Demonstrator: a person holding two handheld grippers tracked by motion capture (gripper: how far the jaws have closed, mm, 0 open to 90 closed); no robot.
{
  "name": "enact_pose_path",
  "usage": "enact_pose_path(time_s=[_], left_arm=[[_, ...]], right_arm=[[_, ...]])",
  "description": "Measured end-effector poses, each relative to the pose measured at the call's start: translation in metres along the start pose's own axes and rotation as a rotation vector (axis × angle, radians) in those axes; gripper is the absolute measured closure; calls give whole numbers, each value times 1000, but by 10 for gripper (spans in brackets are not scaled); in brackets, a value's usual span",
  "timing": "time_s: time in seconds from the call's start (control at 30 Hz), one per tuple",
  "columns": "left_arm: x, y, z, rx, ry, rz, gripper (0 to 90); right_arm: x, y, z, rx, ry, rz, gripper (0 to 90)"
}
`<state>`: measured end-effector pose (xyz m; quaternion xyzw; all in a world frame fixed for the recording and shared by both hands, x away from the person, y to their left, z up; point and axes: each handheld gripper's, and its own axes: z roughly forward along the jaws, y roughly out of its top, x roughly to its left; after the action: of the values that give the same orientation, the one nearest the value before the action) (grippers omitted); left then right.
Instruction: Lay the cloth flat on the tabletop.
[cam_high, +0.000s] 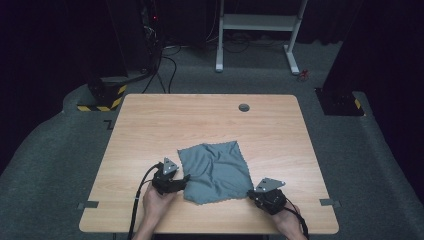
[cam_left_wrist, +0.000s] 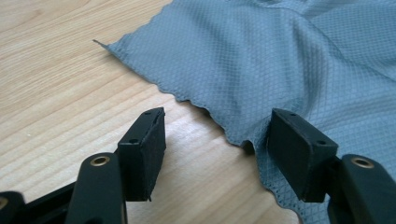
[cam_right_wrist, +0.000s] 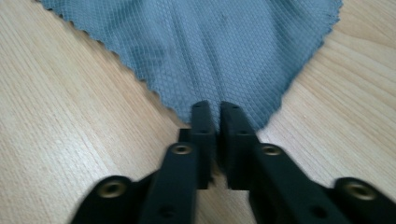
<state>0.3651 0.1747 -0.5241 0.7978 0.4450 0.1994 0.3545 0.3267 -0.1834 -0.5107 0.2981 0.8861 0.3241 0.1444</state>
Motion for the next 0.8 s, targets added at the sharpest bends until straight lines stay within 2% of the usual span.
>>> enact_pose_path(time_s=[0.07,0.1,0.17,0.23,0.3,0.4,0.47,0.5,0.6,0.7,0.8], left_arm=[[-2,-1,-3,5,-15,-12,419],[-6,-3,-9,-6,-45,-11,429],[-10,-5,-13,-15,-60,-9,441],[-22,-8,-26,-38,-97,40,482],[-27,-9,-30,-42,-113,50,508],[-40,-13,-37,-20,-177,98,565],[-42,-13,-37,-11,-185,111,587],[-46,-15,-36,6,-203,122,599],[-48,-17,-34,20,-206,124,622],[-50,-21,-35,49,-205,156,696],[-51,-24,-39,59,-207,171,734]], right_arm=[[0,2,-2,-27,-2,0,793],[-2,6,-3,-58,-8,10,781],[-4,10,-1,-65,-16,20,781],[-7,14,2,-66,-20,29,782],[-9,15,4,-64,-23,34,783],[-15,14,7,-65,-30,57,778],[-18,12,8,-56,-34,63,774],[-19,11,9,-51,-35,68,773],[-20,10,11,-40,-38,76,772],[-20,7,13,-30,-40,69,773],[-20,6,12,-32,-38,76,772]])
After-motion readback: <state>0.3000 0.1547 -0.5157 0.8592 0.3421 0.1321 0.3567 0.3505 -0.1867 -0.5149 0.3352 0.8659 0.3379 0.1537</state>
